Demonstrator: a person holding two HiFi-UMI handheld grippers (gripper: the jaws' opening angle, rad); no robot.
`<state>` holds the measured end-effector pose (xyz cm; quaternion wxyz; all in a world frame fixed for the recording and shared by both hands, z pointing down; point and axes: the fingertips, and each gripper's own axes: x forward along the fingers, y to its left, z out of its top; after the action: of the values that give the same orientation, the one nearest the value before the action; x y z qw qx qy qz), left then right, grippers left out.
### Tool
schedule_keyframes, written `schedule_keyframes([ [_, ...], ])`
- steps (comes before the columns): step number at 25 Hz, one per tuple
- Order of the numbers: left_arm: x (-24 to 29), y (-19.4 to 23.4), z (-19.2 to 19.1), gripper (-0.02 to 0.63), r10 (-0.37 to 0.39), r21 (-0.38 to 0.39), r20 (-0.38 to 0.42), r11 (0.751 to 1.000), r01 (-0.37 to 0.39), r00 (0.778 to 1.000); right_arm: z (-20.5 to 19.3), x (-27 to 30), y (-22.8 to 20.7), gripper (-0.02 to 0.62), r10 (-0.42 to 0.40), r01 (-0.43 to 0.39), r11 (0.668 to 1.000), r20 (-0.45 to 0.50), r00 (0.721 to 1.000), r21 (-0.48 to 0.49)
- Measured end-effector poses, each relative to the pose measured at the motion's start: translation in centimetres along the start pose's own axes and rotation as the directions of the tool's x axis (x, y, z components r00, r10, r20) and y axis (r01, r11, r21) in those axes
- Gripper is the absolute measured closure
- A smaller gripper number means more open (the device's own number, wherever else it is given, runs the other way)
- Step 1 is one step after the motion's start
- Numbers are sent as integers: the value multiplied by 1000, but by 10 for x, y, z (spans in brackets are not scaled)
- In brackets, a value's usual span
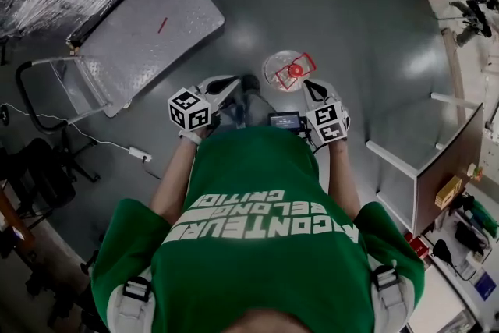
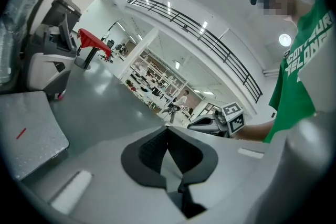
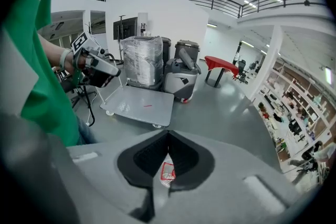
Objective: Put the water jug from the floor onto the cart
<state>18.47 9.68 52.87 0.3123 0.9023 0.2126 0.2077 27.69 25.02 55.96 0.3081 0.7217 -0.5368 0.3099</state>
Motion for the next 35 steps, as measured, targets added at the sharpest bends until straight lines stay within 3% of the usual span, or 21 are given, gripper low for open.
schedule_keyframes([
  [12,43,6,-7,597,47,-32,-81,998,-50,996,-44,97,-51,601,71,-70,997,-50,996,27],
  [19,78,-7,-12,597,50,-28,-133,998,-54,990,-114,147,-70,601,103,-92,991,-113,988,92],
  [27,108,-22,-39,597,16,-37,-234,999,-26,972,-196,195,-71,600,139,-82,964,-219,966,253],
  [35,149,-15,-45,597,-52,-19,-328,999,48,943,-258,259,-64,479,187,-70,944,-347,919,322],
])
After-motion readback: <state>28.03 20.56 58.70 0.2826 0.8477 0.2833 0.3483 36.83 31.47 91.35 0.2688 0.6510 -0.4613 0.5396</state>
